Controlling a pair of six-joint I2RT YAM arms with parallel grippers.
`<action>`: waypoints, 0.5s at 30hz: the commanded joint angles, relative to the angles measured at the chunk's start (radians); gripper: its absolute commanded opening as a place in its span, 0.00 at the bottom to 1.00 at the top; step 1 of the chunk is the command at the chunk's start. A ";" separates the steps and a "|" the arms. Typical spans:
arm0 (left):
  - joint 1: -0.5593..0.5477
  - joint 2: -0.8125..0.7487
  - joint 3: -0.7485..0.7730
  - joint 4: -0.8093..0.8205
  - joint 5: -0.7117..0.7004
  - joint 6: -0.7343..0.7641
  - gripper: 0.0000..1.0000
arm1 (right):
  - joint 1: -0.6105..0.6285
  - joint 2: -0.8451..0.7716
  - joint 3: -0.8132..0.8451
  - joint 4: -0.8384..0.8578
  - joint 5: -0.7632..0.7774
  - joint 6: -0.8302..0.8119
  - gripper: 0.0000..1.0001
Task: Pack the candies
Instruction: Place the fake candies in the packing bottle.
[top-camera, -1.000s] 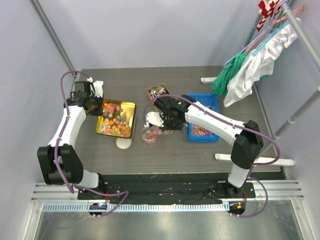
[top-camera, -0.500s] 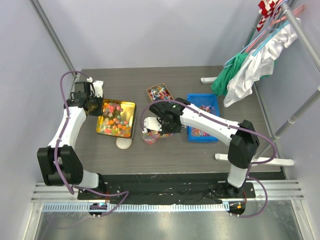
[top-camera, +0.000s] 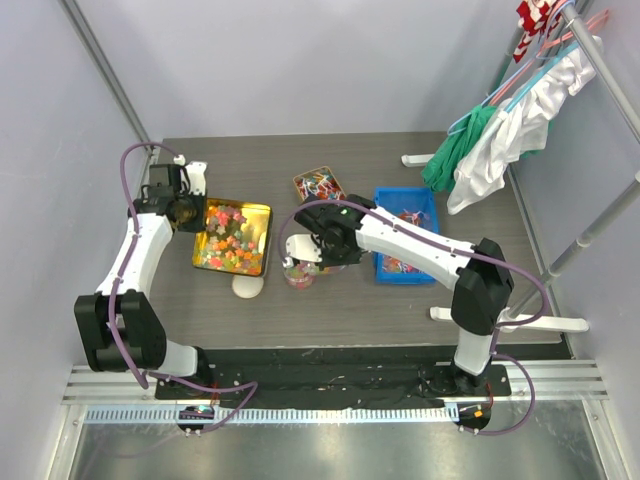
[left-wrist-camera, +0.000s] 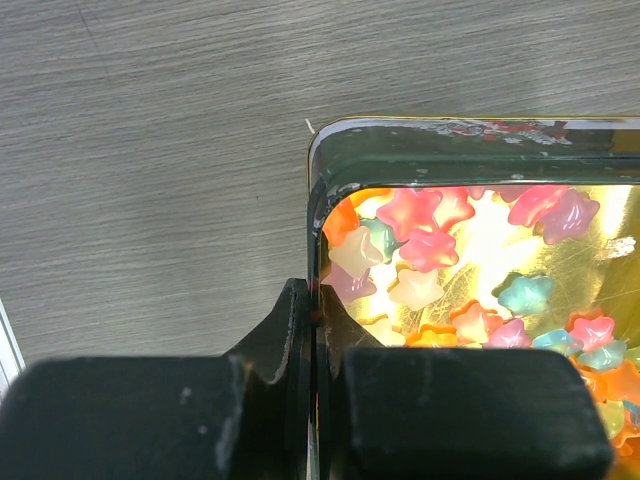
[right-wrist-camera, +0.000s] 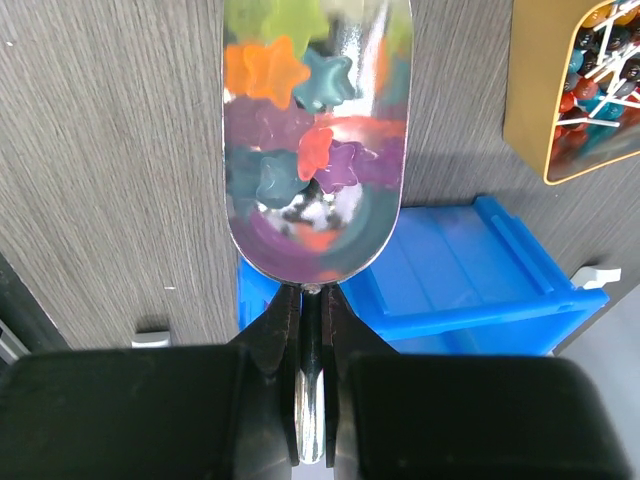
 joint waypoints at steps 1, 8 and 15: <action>0.001 -0.036 0.009 0.058 0.046 -0.026 0.00 | 0.011 0.011 0.050 -0.037 0.030 -0.025 0.01; 0.001 -0.034 0.008 0.056 0.046 -0.027 0.00 | 0.014 0.024 0.085 -0.057 0.049 -0.033 0.01; 0.002 -0.031 0.009 0.058 0.051 -0.029 0.00 | 0.020 0.028 0.101 -0.071 0.067 -0.041 0.01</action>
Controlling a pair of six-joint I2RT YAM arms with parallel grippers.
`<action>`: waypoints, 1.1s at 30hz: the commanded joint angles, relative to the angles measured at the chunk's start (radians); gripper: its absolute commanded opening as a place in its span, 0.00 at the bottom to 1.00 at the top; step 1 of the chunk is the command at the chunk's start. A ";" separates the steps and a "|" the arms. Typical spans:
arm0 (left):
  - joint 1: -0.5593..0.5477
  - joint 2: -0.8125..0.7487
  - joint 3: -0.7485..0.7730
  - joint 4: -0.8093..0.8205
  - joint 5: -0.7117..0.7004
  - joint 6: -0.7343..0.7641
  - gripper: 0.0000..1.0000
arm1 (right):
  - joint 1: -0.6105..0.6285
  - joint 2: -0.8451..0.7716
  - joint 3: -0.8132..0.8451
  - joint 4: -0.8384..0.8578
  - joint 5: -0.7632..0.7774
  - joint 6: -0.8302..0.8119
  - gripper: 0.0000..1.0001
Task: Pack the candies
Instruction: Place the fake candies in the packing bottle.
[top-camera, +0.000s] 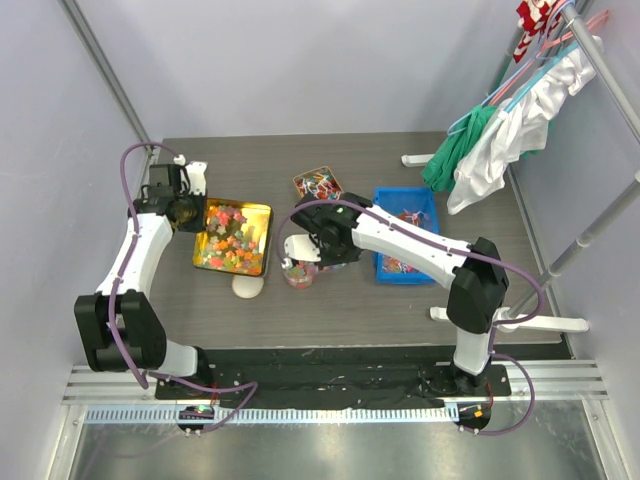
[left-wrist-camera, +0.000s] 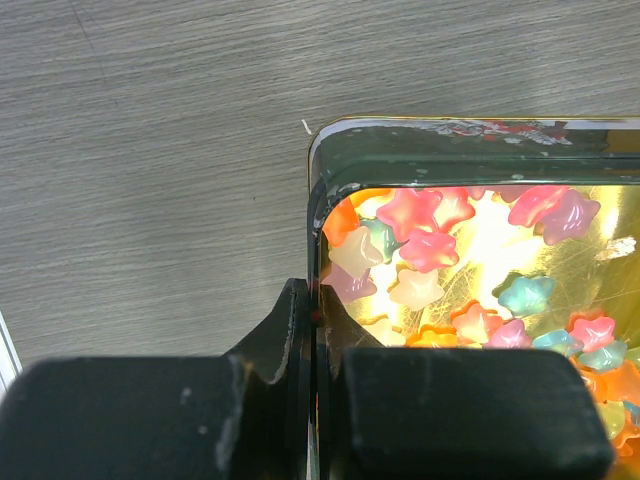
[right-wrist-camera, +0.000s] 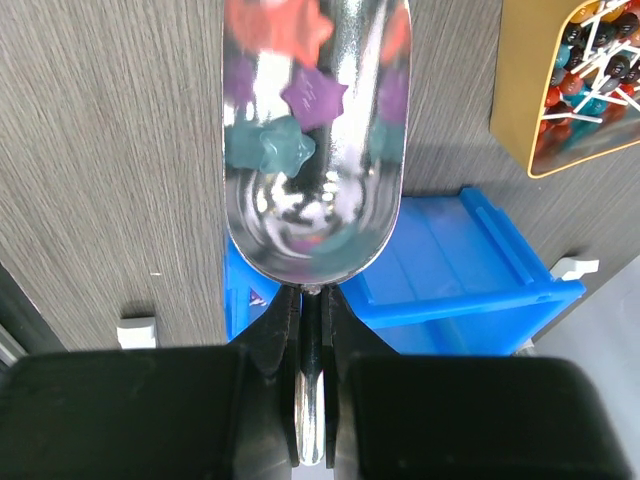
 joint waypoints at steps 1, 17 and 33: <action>0.001 -0.030 0.009 0.058 0.042 -0.030 0.00 | 0.013 -0.003 0.052 -0.031 0.038 -0.019 0.01; 0.002 -0.019 0.009 0.056 0.039 -0.030 0.00 | 0.038 0.028 0.105 -0.072 0.081 -0.035 0.01; 0.112 0.183 0.120 0.044 0.036 0.003 0.00 | 0.016 -0.192 0.002 0.046 -0.103 0.013 0.01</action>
